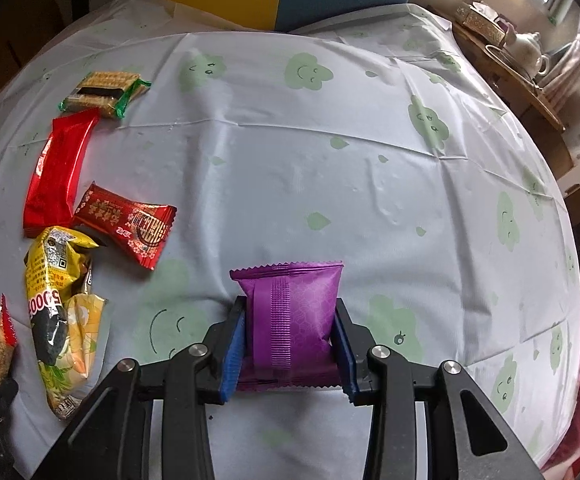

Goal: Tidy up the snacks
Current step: 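Carry the granola bar into the gold tray and open the left tool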

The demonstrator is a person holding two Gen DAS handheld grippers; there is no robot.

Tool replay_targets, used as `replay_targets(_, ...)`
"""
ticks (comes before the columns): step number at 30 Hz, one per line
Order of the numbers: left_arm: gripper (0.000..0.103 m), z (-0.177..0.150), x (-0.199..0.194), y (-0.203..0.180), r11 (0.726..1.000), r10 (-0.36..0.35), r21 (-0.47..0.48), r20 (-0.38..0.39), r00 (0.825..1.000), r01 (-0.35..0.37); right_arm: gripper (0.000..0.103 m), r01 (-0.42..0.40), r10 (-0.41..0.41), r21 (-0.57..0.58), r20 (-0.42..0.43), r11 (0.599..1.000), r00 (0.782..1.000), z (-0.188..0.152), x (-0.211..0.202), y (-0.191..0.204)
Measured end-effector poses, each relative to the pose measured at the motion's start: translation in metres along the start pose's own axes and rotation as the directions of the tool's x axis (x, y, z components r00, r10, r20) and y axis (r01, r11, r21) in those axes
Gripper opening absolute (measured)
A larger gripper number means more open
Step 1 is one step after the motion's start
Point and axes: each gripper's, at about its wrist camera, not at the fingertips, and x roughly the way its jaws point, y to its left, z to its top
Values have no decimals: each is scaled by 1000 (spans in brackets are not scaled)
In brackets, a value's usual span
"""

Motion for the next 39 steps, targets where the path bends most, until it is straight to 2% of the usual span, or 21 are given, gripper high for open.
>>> replay_targets(3, 31, 2, -5, 3, 1000, -18, -23, -5, 1000, 18, 40, 2, -2, -4, 0, 1000, 1000, 1, 2, -2)
replay_targets(13, 31, 15, -64, 19, 992, -65, -106, 88, 994, 75, 39, 19, -18, -33, 11, 999, 1000, 1, 1, 3)
replay_targets(19, 31, 15, -101, 69, 965, -21, -257, 131, 991, 55, 39, 27, -27, -45, 14, 999, 1000, -2, -3, 8)
replay_targets(22, 31, 10, -118, 104, 942, 55, -337, 142, 988, -4, 39, 30, -29, -48, 14, 998, 999, -3, -3, 9)
replay_targets(26, 31, -6, -130, 161, 876, 155, -474, 100, 983, -90, 39, 38, -37, -57, 18, 998, 999, -4, -5, 11)
replay_targets(27, 31, -12, -131, 181, 843, 170, -528, 81, 982, -102, 39, 40, -39, -59, 19, 997, 999, -4, -5, 12)
replay_targets(29, 31, -19, -130, 203, 801, 171, -589, 53, 984, -108, 39, 44, -42, -65, 21, 997, 999, -5, -6, 13)
replay_targets(31, 31, -28, -126, 231, 743, 177, -656, 7, 984, -129, 39, 45, -44, -67, 22, 997, 999, -5, -6, 14)
replay_targets(32, 31, -31, -124, 237, 732, 180, -669, 1, 984, -133, 39, 45, -44, -68, 22, 997, 999, -6, -7, 14)
replay_targets(36, 31, -37, -109, 273, 646, 187, -745, -61, 980, -169, 39, 51, -49, -73, 24, 996, 999, -6, -7, 15)
replay_targets(37, 31, -39, -103, 281, 620, 201, -759, -91, 975, -199, 39, 53, -51, -75, 24, 996, 998, -6, -8, 15)
replay_targets(38, 31, -39, -99, 285, 615, 200, -761, -105, 974, -208, 39, 54, -53, -76, 25, 996, 998, -7, -8, 16)
replay_targets(39, 31, -37, -87, 290, 627, 176, -752, -116, 977, -203, 39, 55, -53, -76, 24, 996, 998, -7, -8, 16)
